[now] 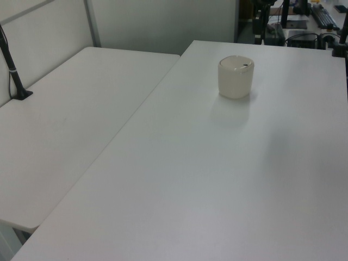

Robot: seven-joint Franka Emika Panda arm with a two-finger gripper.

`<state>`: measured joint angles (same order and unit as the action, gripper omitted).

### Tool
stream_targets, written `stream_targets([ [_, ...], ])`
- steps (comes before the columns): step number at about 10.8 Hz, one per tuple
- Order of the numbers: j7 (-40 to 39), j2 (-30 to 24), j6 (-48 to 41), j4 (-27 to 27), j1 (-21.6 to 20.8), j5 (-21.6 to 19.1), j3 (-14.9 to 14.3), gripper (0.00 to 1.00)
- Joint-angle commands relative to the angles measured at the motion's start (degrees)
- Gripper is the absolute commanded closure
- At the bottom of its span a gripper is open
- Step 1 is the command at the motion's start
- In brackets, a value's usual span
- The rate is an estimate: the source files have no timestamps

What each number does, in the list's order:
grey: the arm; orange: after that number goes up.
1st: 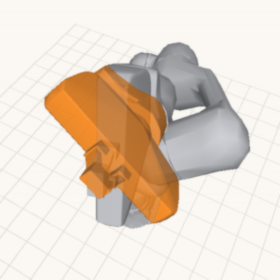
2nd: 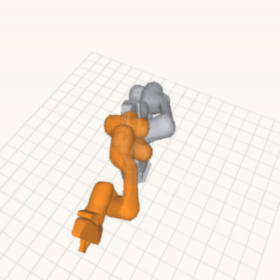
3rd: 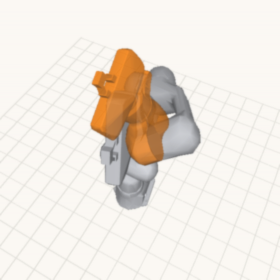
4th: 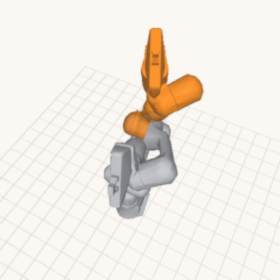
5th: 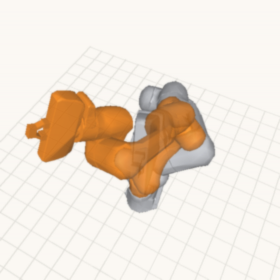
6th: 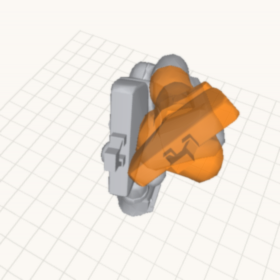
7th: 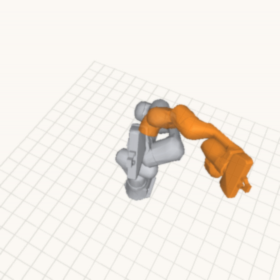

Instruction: Open the trash bin

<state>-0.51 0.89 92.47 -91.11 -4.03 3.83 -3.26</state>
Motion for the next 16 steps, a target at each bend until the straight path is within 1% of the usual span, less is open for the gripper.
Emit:
stream_targets([
  [1,0.2,-1.2,-0.9,-1.1,-0.5,0.1,-0.5,1.00],
  [5,0.9,-0.8,-0.4,-0.9,-0.3,0.2,-0.7,1.00],
  [6,1.0,-0.3,0.1,-0.7,0.4,0.4,-0.7,1.00],
  [8,1.0,2.0,2.5,0.5,4.3,0.4,-0.7,1.00],
  [11,1.0,6.7,9.7,0.5,10.3,0.5,-0.7,1.00],
  [14,1.8,11.4,16.6,0.4,14.2,0.4,-0.8,1.00],
  [16,3.2,14.6,20.2,0.3,15.5,0.4,-0.8,1.00],
])
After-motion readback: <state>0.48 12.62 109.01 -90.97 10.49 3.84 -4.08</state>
